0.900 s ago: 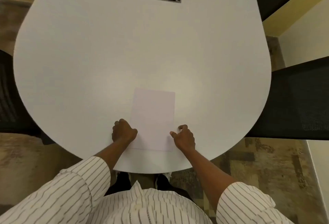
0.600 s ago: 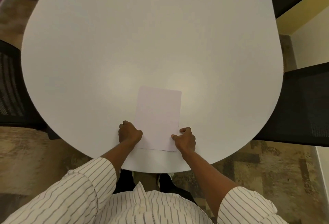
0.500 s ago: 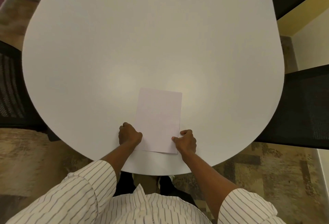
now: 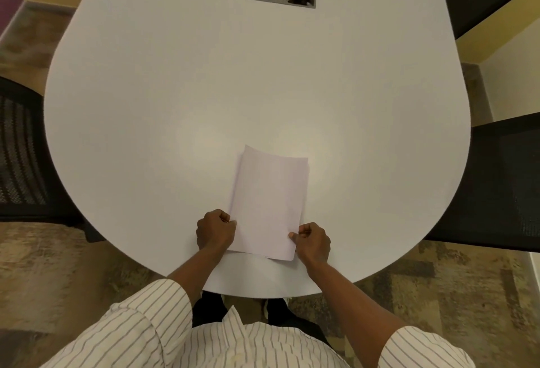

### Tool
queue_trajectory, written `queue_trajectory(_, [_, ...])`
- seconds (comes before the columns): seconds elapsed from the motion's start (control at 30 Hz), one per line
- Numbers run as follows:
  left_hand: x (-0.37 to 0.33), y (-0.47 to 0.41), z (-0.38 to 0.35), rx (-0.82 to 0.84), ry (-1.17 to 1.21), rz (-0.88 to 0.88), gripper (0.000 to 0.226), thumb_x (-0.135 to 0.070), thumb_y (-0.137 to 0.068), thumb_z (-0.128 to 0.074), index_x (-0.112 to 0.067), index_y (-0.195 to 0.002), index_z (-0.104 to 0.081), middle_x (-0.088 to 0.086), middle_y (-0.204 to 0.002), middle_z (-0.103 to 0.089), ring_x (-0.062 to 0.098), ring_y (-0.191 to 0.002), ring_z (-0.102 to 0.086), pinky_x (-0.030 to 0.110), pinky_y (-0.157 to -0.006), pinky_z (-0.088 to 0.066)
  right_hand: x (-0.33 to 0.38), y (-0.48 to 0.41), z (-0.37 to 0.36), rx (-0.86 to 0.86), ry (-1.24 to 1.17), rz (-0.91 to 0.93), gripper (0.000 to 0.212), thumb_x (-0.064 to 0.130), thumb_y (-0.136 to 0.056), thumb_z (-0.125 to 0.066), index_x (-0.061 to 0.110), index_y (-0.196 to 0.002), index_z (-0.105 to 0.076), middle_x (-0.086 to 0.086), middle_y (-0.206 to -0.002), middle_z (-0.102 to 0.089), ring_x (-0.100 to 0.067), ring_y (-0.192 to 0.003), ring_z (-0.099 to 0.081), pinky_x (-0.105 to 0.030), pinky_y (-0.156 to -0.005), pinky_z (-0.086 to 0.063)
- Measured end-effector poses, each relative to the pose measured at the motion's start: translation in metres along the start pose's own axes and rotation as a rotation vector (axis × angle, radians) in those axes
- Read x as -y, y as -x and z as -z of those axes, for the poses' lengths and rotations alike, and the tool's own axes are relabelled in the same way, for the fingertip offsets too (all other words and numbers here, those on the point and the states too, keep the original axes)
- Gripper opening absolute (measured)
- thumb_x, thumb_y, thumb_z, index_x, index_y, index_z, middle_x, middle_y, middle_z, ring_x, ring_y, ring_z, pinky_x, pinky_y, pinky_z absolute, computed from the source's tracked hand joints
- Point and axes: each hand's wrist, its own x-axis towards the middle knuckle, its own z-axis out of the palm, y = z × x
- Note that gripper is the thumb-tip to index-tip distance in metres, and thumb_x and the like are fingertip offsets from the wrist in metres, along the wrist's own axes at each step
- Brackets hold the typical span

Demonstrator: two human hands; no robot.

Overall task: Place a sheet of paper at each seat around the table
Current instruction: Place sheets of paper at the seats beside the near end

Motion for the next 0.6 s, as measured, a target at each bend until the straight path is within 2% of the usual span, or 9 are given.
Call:
queue_trajectory(0.23, [0.006, -0.004, 0.003, 0.050, 0.075, -0.075, 0.015, -0.021, -0.093, -0.084, -0.011, -0.100, -0.076, 0.008, -0.096, -0.077, 0.032, -0.094, -0.073, 0.042, -0.089, -0.062, -0.001, 0.008, 0.007, -0.071, 0.075, 0.022, 0.026, 0.031, -0.090, -0.086, 0.021, -0.106, -0.068, 0.001, -0.096, -0.074, -0.024, -0.091, -0.070, -0.032, -0.075, -0.048])
queue_trajectory(0.37, [0.007, -0.007, 0.005, 0.109, 0.124, -0.127, 0.016, -0.018, -0.091, -0.086, -0.009, -0.100, -0.076, 0.007, -0.090, -0.075, 0.029, -0.089, -0.071, 0.038, -0.086, -0.061, 0.000, 0.017, 0.006, -0.140, 0.094, 0.034, 0.017, 0.034, -0.097, -0.076, 0.020, -0.103, -0.069, 0.002, -0.098, -0.073, -0.022, -0.089, -0.067, -0.033, -0.077, -0.048])
queue_trajectory(0.5, [0.006, -0.014, 0.014, 0.169, 0.183, -0.158, 0.016, -0.016, -0.090, -0.087, -0.010, -0.101, -0.076, 0.004, -0.087, -0.074, 0.026, -0.085, -0.069, 0.037, -0.083, -0.060, -0.001, 0.027, 0.003, -0.239, -0.006, 0.037, 0.015, 0.032, -0.096, -0.077, 0.018, -0.094, -0.070, 0.000, -0.097, -0.073, -0.023, -0.089, -0.068, -0.034, -0.079, -0.052])
queue_trajectory(0.6, [0.006, -0.023, 0.029, 0.232, 0.239, -0.209, 0.016, -0.014, -0.090, -0.087, -0.010, -0.100, -0.076, 0.003, -0.085, -0.072, 0.021, -0.080, -0.065, 0.031, -0.077, -0.055, 0.005, 0.036, 0.002, -0.278, -0.160, 0.034, 0.013, 0.025, -0.094, -0.082, 0.015, -0.095, -0.074, -0.001, -0.093, -0.075, -0.024, -0.090, -0.071, -0.036, -0.085, -0.056])
